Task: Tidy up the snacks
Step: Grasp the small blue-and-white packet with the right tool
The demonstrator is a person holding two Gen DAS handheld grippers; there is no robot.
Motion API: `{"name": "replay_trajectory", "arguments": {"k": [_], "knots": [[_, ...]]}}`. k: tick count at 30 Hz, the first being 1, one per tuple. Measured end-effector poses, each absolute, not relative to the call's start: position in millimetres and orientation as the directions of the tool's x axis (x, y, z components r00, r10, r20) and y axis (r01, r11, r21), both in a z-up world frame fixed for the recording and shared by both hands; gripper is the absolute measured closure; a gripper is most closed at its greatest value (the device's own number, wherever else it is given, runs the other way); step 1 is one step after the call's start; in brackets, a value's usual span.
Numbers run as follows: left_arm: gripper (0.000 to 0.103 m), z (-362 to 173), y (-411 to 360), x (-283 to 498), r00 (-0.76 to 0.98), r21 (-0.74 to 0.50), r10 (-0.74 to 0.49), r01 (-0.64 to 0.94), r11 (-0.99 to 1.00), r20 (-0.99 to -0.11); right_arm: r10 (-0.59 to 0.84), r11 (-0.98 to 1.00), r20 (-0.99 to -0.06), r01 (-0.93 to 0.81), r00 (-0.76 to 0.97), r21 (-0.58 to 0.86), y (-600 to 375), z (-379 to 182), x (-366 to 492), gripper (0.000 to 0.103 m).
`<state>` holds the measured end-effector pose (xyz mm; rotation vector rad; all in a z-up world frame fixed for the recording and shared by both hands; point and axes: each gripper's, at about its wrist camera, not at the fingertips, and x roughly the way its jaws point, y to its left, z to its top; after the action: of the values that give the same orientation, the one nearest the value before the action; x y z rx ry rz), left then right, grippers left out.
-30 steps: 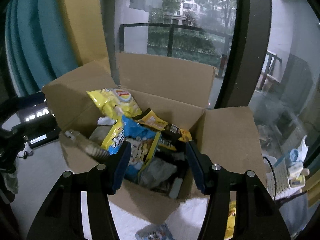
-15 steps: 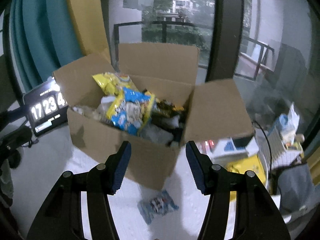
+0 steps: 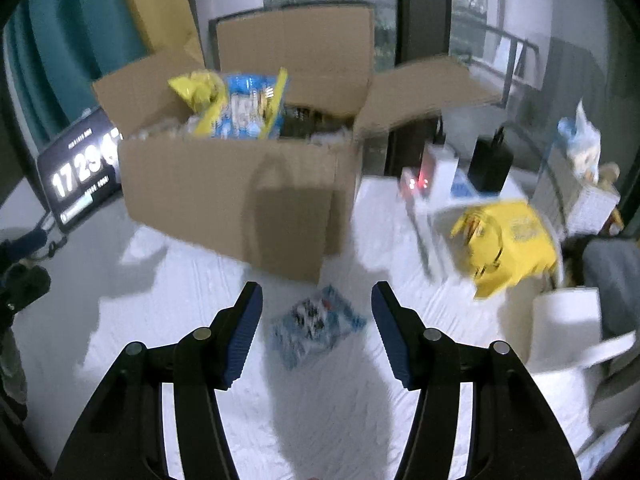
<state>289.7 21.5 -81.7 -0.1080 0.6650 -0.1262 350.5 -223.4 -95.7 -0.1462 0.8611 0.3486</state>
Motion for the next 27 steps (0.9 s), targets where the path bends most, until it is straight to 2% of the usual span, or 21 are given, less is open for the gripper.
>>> {"name": "replay_trajectory", "arguments": {"k": [10,15,21,27], "knots": [[0.006,-122.3,32.7,305.0,0.729,-0.17,-0.15,0.046,0.984,-0.668,0.208,0.947,-0.827,-0.321,0.522,0.035,-216.9,-146.7,370.0,0.043],[0.006,-134.5,35.5,314.8,0.717,-0.186,-0.16,0.043,0.982,-0.678,0.257,0.954,-0.832,-0.267,0.492,0.137,-218.8,-156.6,386.7,0.041],[0.006,-148.3,37.2,324.7,0.697,-0.188,-0.16,0.037,0.982,-0.699,0.223,0.962,-0.822,-0.255,0.524,0.099,-209.1,-162.4,396.0,0.039],[0.006,-157.2,40.4,328.1,0.682,-0.186,-0.146,0.015,0.982,-0.717,0.164,0.964,-0.809,-0.267,0.565,0.009,-203.6,-164.2,386.3,0.052]]}}
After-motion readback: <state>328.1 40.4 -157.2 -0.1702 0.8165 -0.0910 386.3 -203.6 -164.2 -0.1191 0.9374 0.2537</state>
